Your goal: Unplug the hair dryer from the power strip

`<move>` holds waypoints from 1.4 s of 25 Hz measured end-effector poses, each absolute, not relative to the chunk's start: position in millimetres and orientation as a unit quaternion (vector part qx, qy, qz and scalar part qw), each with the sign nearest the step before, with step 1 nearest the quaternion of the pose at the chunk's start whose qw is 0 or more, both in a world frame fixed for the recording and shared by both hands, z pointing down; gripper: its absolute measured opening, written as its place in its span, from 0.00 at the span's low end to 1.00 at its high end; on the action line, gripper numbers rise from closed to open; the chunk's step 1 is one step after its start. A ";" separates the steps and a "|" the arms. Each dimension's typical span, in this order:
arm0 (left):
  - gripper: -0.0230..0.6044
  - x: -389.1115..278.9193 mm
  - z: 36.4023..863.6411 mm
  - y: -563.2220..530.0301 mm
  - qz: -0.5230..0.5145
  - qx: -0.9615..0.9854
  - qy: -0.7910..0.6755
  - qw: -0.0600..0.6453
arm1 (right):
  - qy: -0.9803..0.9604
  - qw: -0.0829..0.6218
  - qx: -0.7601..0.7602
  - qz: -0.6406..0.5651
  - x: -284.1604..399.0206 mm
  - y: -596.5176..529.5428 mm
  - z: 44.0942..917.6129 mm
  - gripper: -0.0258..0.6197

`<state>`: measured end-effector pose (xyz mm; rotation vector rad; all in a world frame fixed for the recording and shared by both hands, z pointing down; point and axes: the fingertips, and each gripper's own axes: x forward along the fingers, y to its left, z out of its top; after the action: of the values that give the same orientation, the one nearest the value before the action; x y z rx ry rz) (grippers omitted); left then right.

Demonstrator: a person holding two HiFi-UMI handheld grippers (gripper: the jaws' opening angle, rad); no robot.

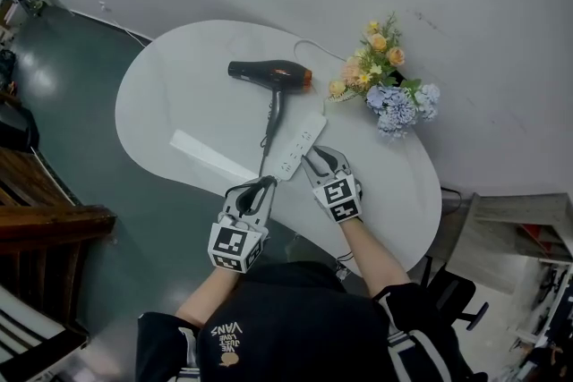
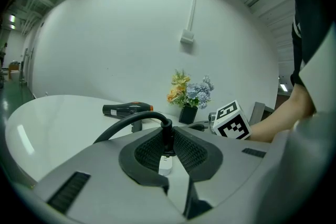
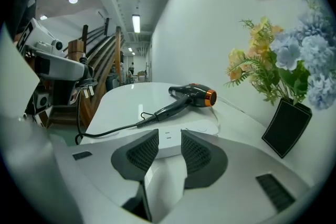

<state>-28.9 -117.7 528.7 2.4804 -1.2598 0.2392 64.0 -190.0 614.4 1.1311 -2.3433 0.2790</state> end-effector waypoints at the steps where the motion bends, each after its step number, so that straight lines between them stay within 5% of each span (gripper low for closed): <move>1: 0.14 -31.9 527.4 -116.4 0.083 0.875 -0.444 0.173 | -0.864 0.253 0.423 0.108 65.0 -188.2 611.4 0.28; 20: 0.14 -79.9 491.3 -82.1 0.050 0.896 -0.412 0.160 | -0.829 0.074 0.531 0.161 57.4 -111.0 531.3 0.23; 35: 0.14 -123.3 457.8 -46.4 0.030 0.916 -0.378 0.131 | -0.808 0.013 0.575 0.127 30.0 -45.8 479.9 0.16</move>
<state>-123.3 -46.4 457.8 2.6598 -1.0991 0.0862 30.0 -45.8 479.9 1.7926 -2.5166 0.3963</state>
